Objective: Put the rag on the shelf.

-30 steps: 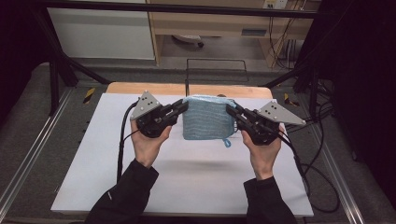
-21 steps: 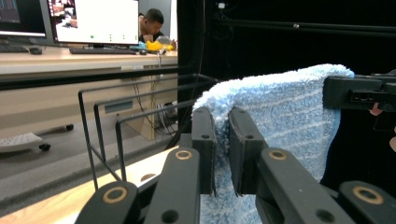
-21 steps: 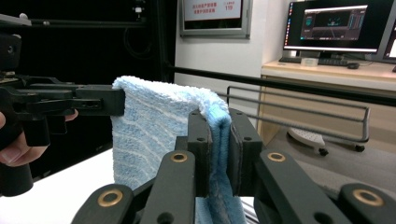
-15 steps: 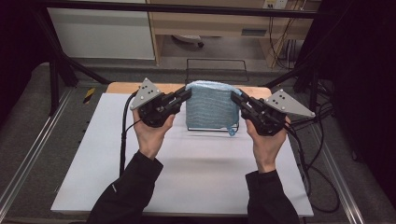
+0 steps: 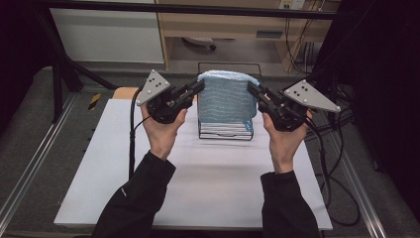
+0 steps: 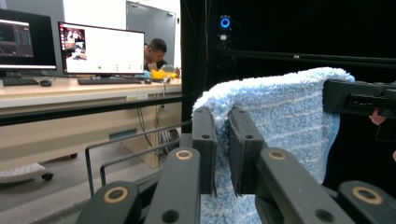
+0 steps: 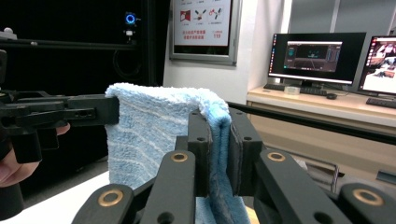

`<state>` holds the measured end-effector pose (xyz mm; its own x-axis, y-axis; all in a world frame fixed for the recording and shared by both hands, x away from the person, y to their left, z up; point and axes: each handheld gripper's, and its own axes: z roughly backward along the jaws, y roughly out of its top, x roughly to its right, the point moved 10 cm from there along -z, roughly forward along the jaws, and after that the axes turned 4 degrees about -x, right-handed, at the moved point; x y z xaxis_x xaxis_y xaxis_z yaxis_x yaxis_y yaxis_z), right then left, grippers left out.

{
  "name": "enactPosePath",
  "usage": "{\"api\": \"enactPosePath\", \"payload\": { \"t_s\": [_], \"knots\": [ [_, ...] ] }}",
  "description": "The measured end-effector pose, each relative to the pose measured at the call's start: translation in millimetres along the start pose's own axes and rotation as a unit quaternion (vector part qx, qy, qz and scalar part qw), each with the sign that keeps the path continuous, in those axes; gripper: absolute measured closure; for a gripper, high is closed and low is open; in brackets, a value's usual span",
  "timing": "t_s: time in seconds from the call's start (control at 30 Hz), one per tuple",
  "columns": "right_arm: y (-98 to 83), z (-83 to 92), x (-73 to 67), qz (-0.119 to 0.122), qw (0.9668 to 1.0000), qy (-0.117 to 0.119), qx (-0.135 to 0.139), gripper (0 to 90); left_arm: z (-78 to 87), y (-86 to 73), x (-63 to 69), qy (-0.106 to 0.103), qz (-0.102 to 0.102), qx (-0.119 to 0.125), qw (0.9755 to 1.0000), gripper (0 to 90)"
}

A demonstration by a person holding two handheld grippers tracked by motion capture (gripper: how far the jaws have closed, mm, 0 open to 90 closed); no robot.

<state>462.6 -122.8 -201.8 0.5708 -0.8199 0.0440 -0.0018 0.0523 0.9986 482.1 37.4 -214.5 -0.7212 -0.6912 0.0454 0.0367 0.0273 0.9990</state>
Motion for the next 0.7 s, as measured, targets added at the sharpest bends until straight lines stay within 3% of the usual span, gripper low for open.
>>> {"api": "enactPosePath", "payload": {
  "t_s": [0.7],
  "knots": [
    [44.7,-12.5,15.4,0.011,0.9993,-0.012,0.032,81.7,-15.6,44.1,-7.1,0.010,-0.006,0.035,0.9993,81.9]
  ]
}}
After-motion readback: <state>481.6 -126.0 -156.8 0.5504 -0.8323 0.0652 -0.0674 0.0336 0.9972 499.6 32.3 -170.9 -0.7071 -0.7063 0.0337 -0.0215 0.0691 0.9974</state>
